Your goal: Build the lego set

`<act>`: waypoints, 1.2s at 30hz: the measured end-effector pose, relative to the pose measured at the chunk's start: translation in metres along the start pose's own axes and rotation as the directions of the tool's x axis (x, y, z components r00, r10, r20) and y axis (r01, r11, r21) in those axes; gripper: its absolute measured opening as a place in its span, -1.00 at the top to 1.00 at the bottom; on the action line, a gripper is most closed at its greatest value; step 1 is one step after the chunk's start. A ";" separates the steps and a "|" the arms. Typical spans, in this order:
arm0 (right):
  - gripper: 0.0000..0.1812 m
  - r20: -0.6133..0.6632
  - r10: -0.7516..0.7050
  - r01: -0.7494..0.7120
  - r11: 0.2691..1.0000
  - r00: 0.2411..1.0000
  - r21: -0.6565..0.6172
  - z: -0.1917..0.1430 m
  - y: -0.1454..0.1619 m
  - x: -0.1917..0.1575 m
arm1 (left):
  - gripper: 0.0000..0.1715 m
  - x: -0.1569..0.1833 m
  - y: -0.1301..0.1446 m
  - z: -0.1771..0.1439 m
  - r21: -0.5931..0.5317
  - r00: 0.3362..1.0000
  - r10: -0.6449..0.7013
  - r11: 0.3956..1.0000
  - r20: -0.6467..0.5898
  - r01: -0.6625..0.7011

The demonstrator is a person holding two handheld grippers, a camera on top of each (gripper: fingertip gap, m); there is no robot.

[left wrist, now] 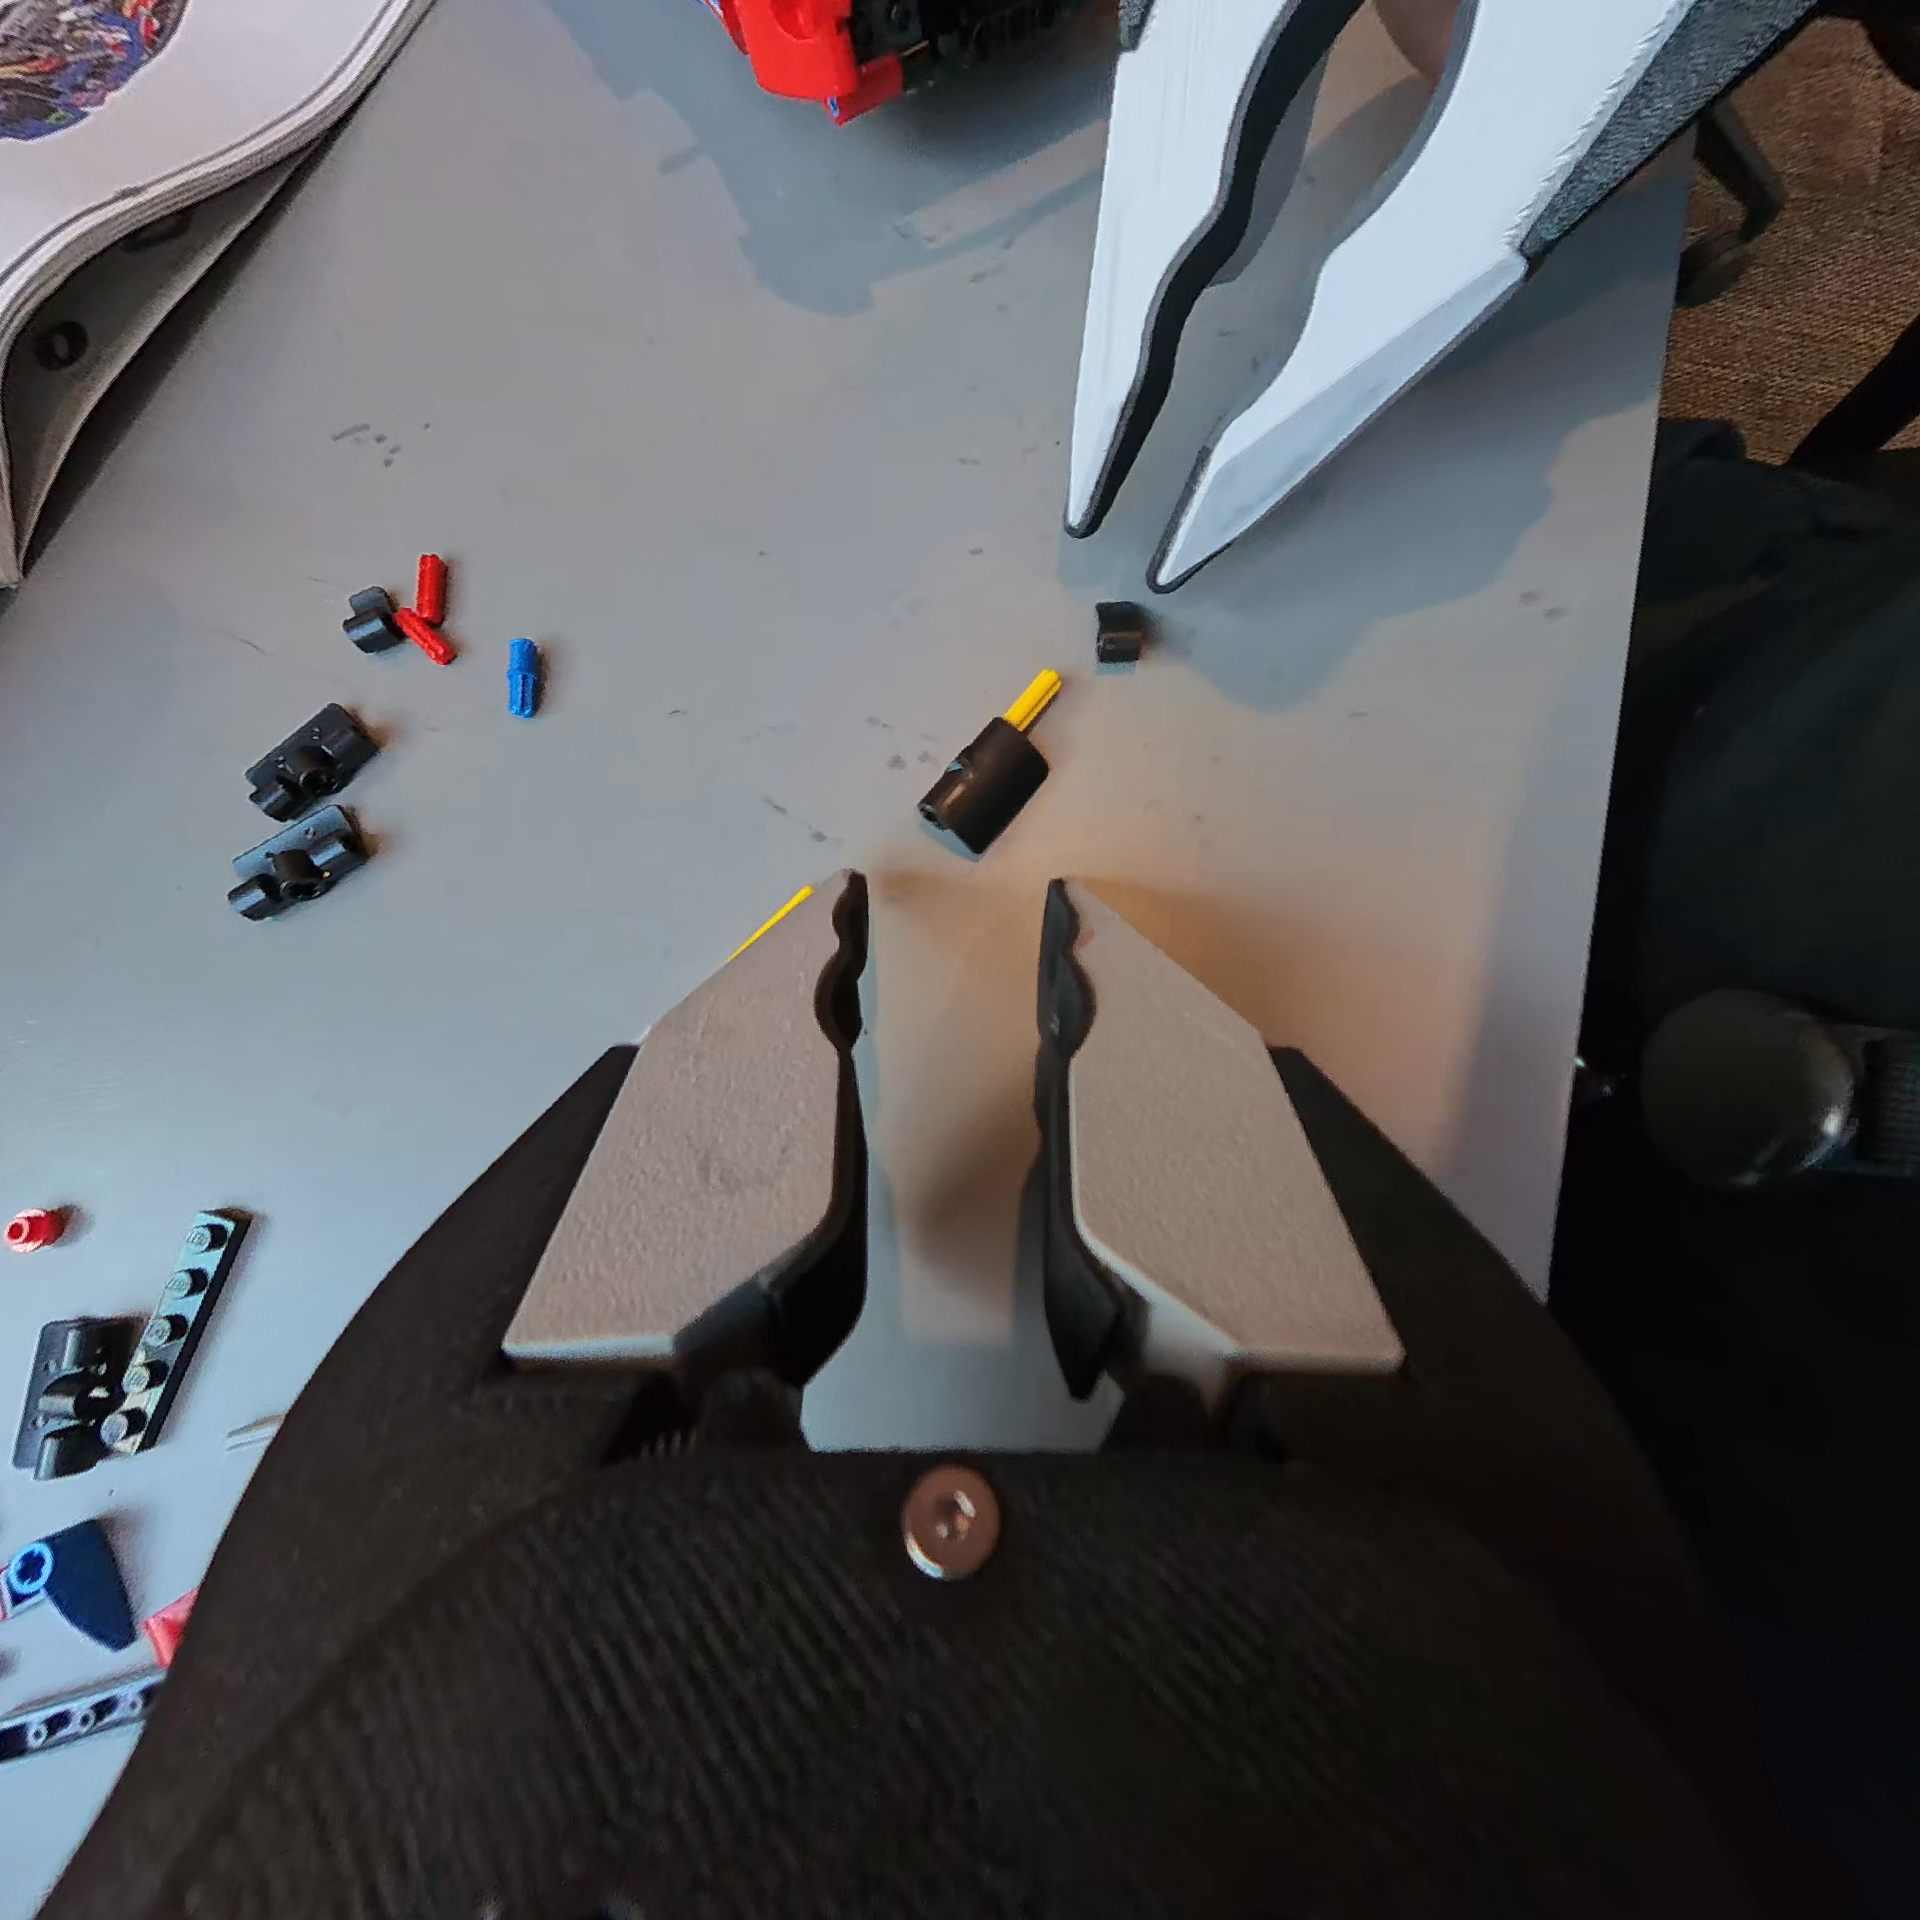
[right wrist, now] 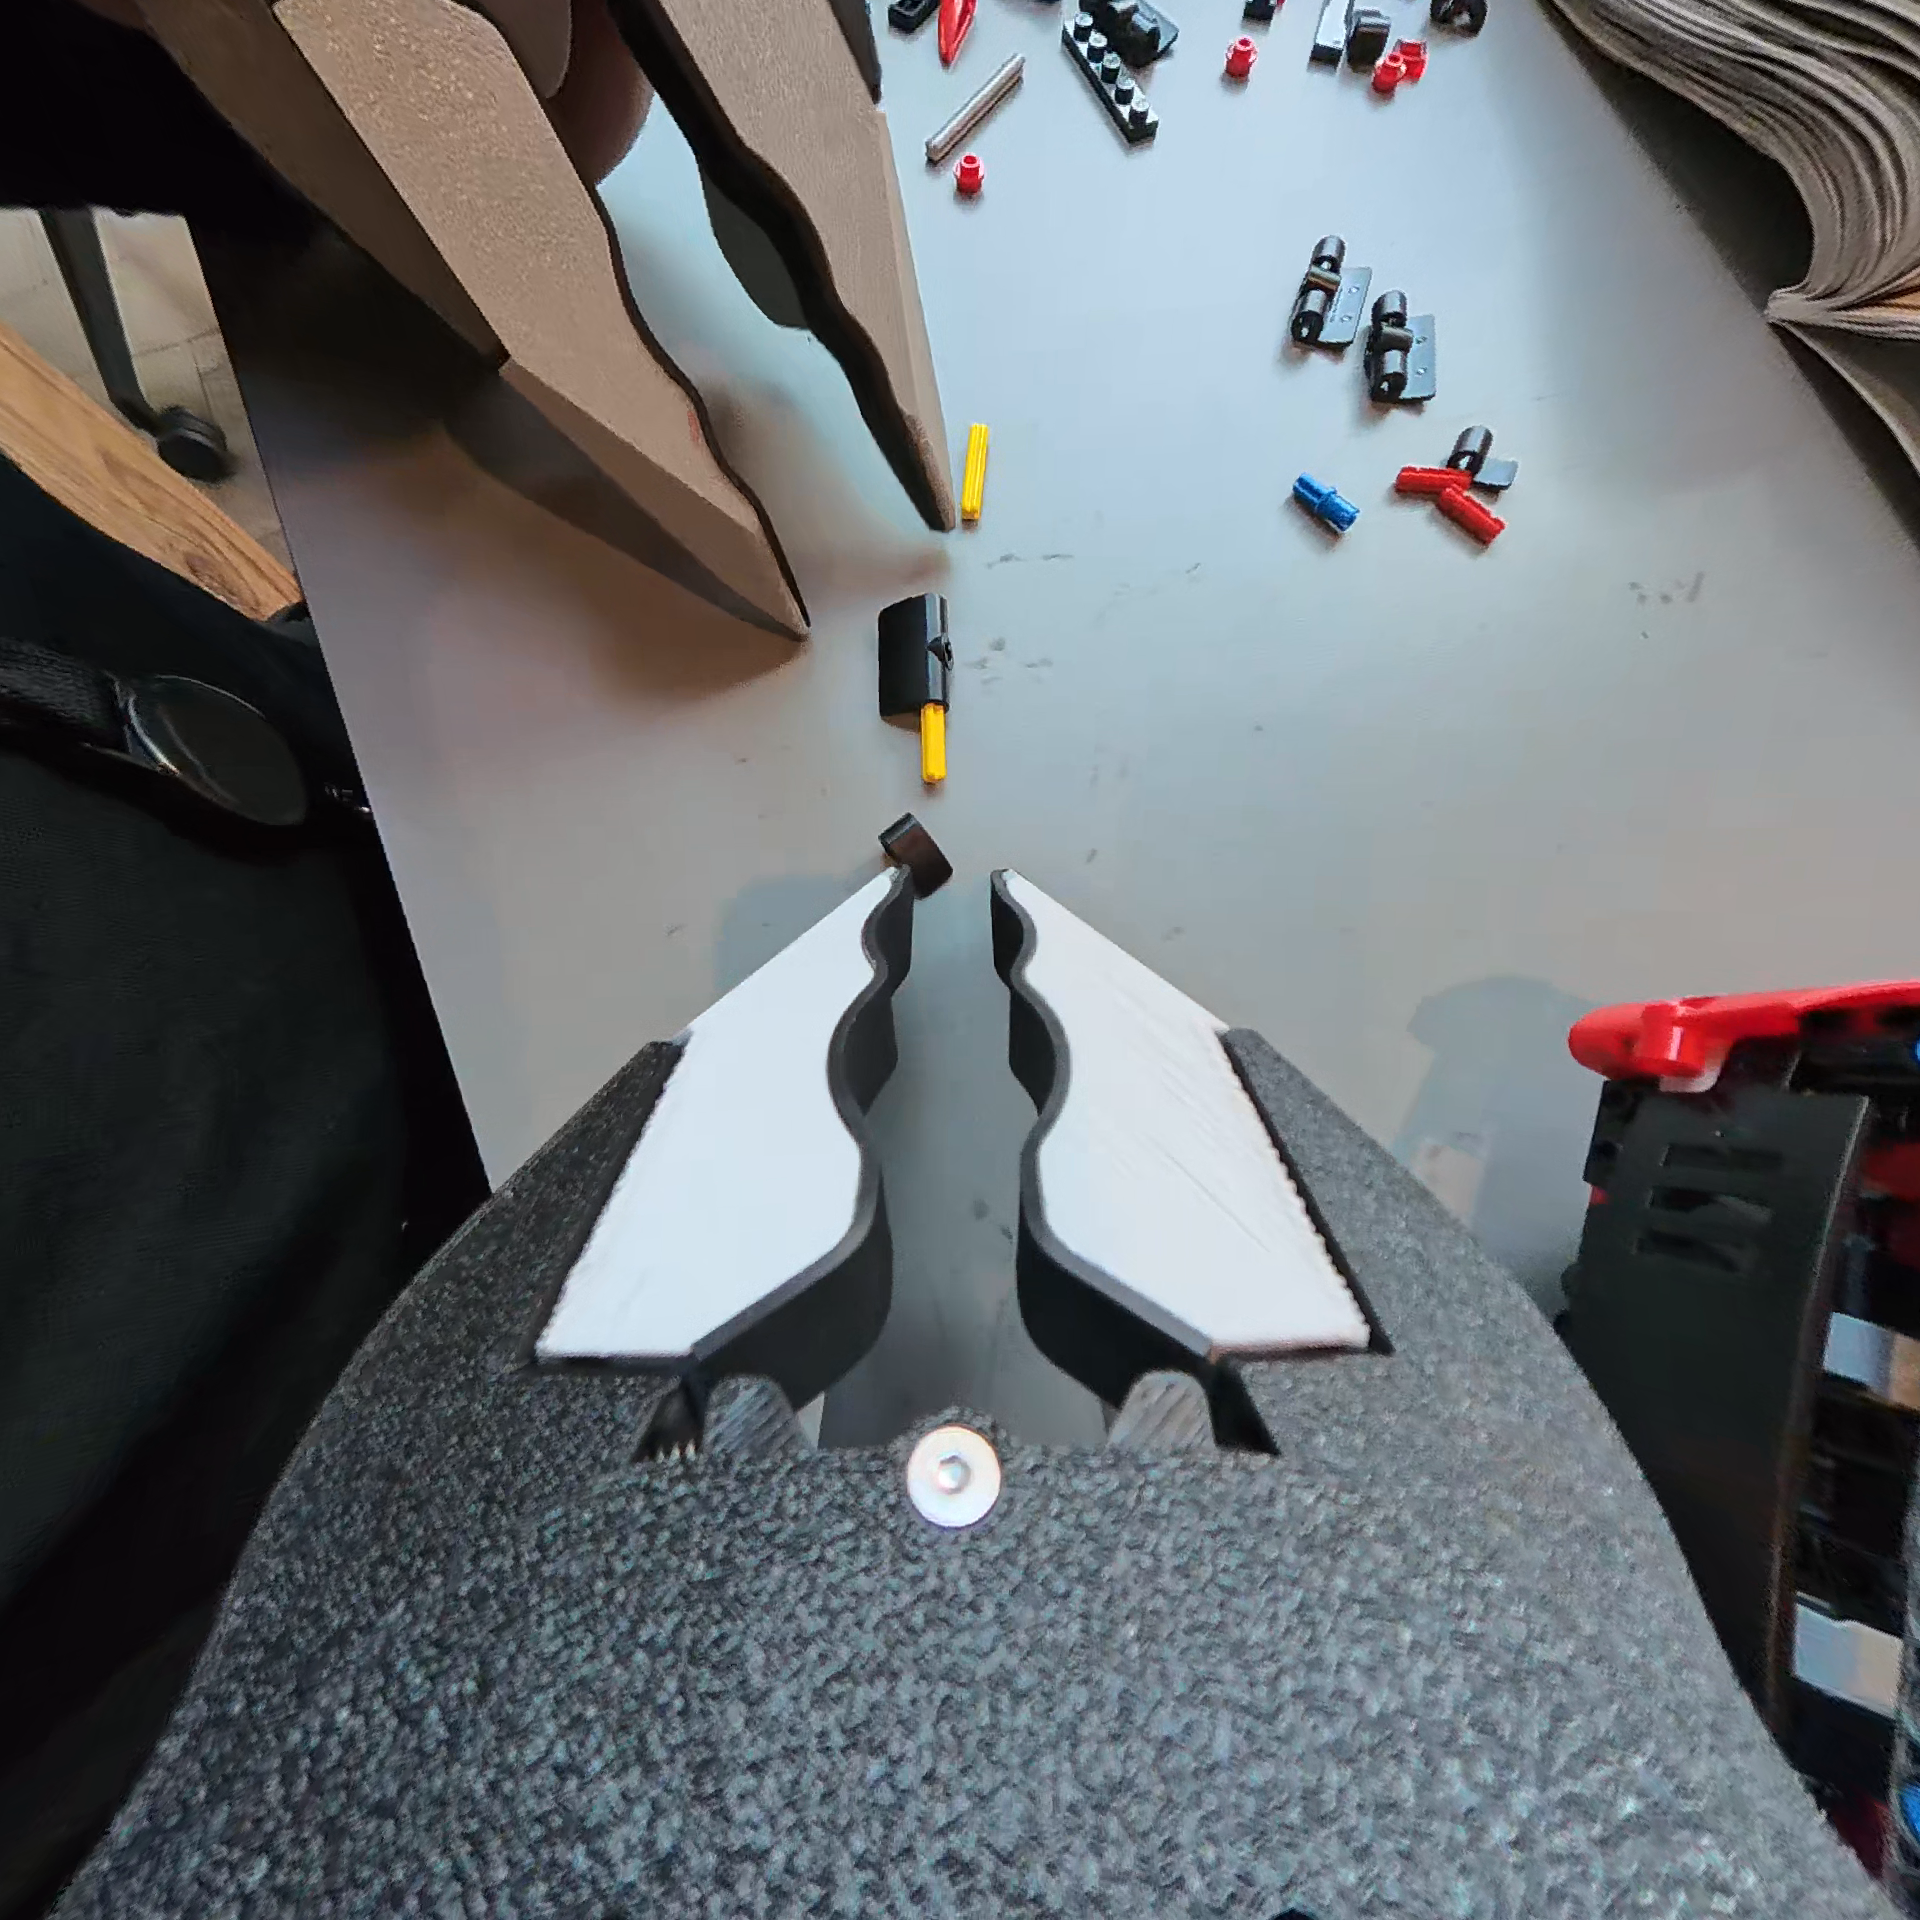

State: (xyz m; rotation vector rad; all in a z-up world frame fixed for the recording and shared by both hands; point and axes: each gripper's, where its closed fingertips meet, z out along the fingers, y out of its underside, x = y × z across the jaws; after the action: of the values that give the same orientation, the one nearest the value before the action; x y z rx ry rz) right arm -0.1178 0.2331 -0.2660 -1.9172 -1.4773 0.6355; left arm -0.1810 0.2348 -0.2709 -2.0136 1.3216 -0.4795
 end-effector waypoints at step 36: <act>0.90 0.013 -0.054 0.052 0.995 0.998 0.089 0.003 -0.025 0.004 | 0.69 0.000 -0.024 0.001 0.022 0.993 0.061 0.998 0.101 -0.064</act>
State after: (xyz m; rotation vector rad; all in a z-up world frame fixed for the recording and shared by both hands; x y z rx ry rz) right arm -0.1360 0.2417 -0.2499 -1.8035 -1.4797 0.6818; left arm -0.1644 0.2412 -0.2552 -1.9435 1.3071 -0.3598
